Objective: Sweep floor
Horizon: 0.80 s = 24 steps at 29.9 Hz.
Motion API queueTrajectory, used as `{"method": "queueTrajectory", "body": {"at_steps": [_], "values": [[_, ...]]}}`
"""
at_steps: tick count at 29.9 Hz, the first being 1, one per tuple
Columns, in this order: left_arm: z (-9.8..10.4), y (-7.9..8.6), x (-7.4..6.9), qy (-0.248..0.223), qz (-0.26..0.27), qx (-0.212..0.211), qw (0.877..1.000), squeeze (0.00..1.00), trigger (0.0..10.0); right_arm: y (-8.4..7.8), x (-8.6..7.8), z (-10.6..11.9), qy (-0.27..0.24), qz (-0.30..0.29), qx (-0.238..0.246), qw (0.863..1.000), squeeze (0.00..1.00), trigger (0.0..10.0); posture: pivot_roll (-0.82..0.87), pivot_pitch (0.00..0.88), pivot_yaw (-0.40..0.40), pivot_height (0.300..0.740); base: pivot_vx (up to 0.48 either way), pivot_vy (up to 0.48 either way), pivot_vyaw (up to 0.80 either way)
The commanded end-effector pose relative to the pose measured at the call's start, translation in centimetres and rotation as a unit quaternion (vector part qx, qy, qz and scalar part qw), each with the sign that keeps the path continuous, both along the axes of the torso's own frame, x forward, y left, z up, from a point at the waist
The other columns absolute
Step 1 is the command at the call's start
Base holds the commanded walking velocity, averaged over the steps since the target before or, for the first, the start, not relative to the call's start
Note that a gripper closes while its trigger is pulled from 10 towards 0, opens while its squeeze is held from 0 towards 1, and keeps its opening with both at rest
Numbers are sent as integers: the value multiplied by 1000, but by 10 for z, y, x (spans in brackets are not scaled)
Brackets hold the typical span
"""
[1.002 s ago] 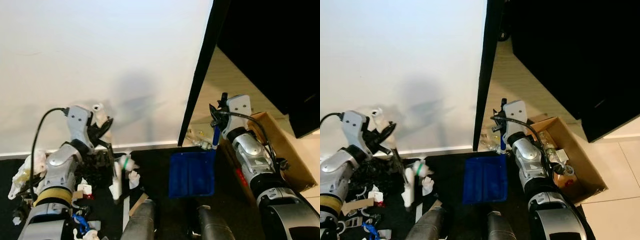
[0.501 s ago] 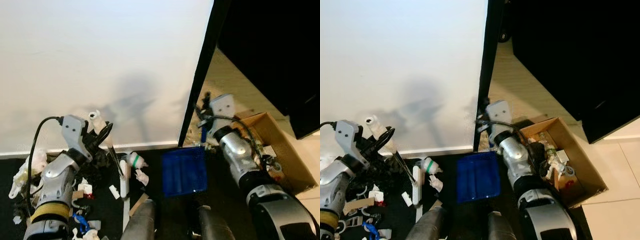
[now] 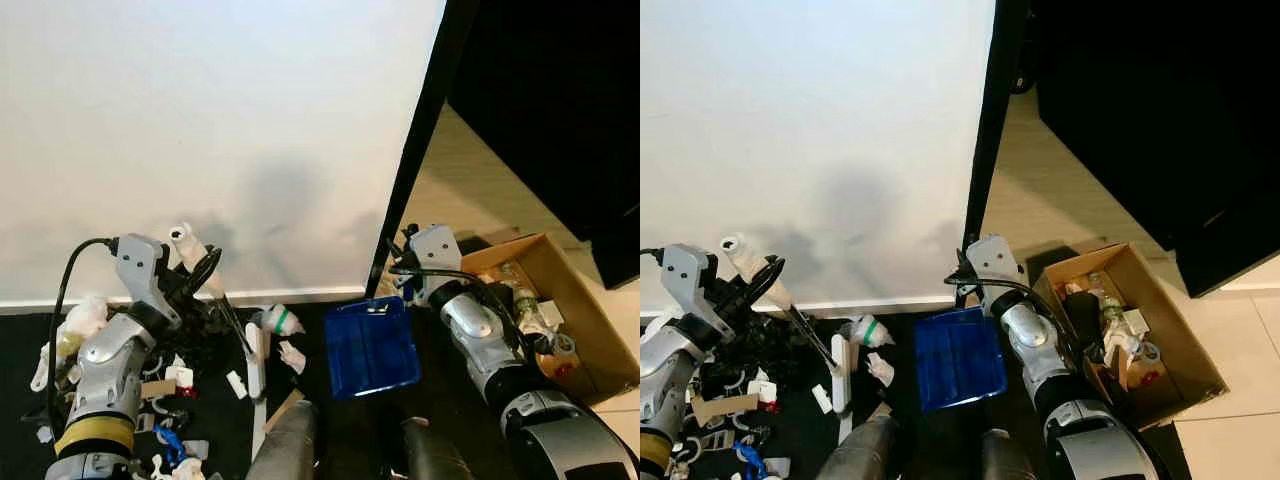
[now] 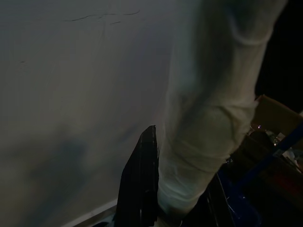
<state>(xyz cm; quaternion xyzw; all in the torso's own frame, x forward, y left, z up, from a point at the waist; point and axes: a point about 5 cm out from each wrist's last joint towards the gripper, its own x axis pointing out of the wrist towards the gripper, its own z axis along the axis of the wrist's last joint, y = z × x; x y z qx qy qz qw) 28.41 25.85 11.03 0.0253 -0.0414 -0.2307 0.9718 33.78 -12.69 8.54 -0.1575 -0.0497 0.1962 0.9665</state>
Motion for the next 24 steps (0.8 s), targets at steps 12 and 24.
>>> {"method": "queueTrajectory", "body": {"at_steps": [12,24], "values": [[7,42,-8,7,42,92,995,0,10000,-8,-14,-27,59,-8,-21,998,0,10000,235,200,33,740,0,0,0],[0,35,22,45,72,58,995,0,10000,-25,-5,-19,76,-51,48,995,0,10000,167,286,29,740,0,0,0]]}}
